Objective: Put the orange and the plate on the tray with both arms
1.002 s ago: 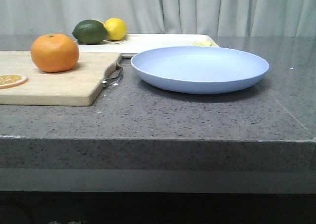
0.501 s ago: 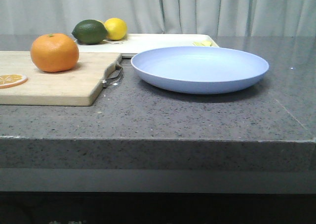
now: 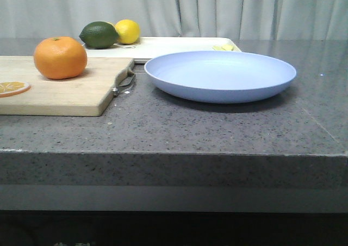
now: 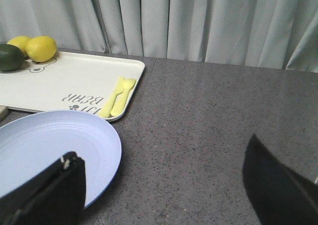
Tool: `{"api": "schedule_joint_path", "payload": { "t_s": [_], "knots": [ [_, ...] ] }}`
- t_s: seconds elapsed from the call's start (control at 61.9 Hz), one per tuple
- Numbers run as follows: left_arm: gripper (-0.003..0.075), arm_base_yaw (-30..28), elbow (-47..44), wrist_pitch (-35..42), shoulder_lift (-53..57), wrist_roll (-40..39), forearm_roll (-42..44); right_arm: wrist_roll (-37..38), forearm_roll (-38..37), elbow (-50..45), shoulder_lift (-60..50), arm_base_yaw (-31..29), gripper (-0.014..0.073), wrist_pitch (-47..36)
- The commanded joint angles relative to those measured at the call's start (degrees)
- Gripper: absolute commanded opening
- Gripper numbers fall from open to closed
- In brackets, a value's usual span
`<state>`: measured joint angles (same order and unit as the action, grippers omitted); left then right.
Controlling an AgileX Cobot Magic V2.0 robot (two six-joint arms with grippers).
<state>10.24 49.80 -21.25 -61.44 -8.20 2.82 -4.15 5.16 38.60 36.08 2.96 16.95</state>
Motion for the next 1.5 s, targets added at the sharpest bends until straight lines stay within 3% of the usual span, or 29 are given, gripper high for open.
{"api": "schedule_joint_path", "payload": {
  "t_s": [0.0, 0.226, 0.566, 1.229, 1.358, 1.487],
  "knots": [
    [0.0671, 3.89, 7.49, -2.14, -4.95, -0.06, -0.52, -0.21, 0.1, 2.16, 0.13, -0.02, 0.0645, -4.36],
    [0.0671, 11.0, 22.88, -15.64, -17.8, -0.06, -0.52, -0.21, 0.1, 2.16, 0.13, -0.02, 0.0645, -4.36],
    [0.0671, 11.18, 39.35, -27.39, -30.91, 1.99, 0.36, -0.21, 0.1, 2.16, 0.13, -0.02, 0.0645, -4.36],
    [0.0667, 10.85, 41.38, -32.37, -39.47, 1.99, 0.15, -0.21, 0.1, 2.16, 0.13, -0.02, 0.0645, -4.27],
    [0.0578, 10.85, 41.38, -33.42, -39.81, 1.99, 0.15, -0.21, 0.1, 2.16, 0.13, -0.02, 0.0645, -4.27],
    [0.0402, 10.85, 41.38, -33.56, -39.81, 1.99, 0.53, -0.21, 0.1, 2.16, 0.13, -0.02, 0.0645, -4.27]
  ]
}}
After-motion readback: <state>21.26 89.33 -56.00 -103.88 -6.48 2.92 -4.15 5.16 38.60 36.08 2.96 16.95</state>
